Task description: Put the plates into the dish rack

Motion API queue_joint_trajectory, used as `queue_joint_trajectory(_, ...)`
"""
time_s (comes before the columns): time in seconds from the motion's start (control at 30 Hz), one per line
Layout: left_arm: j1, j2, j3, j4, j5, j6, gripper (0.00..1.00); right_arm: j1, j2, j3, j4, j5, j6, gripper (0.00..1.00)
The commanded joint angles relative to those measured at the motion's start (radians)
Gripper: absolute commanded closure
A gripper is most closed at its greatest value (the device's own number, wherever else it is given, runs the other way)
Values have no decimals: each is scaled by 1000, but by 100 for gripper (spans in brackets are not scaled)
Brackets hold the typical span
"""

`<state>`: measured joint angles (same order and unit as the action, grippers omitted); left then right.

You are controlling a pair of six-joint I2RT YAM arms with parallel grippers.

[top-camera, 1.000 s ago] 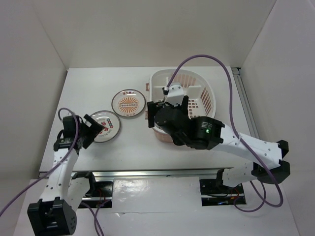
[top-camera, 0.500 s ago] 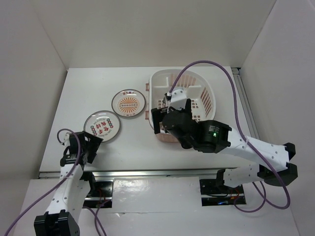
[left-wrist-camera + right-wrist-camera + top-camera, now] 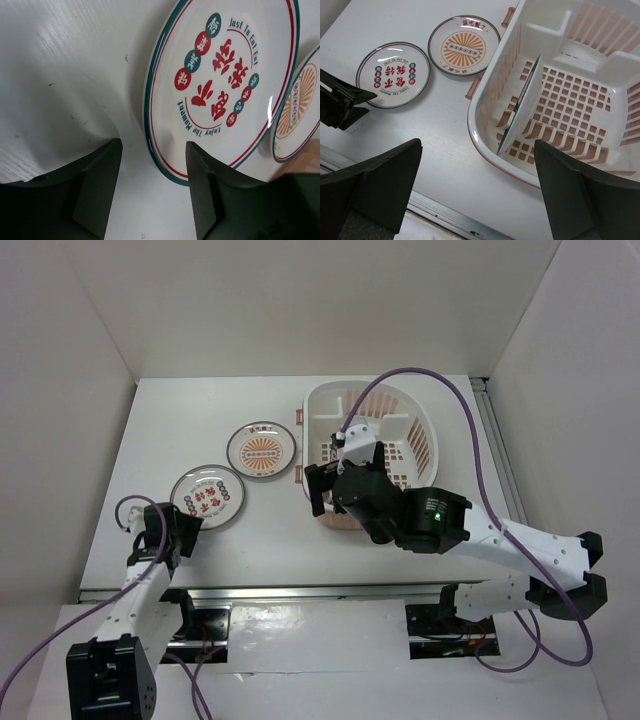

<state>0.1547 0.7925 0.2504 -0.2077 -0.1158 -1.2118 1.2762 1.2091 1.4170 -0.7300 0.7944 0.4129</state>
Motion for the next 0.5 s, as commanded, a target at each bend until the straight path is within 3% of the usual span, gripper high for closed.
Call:
queue_joint_trajectory(0.0, 5, 28, -26, 37, -36, -18, 34, 8, 4, -3, 60, -3, -22, 0)
queue_joint_trajectory(0.13, 5, 47, -37, 62, -45, -28, 35, 8, 4, -3, 60, -3, -22, 0)
queue_joint_trajectory(0.23, 5, 56, -37, 73, -45, -28, 44, 8, 4, -3, 60, -12, -22, 0)
queue_joint_trajectory(0.37, 14, 99, -37, 73, -45, -38, 47, 8, -16, -21, 69, -12, -22, 0)
queue_joint_trajectory(0.47, 25, 113, -28, 73, -36, -49, 71, 17, -26, -32, 93, -21, -22, 0)
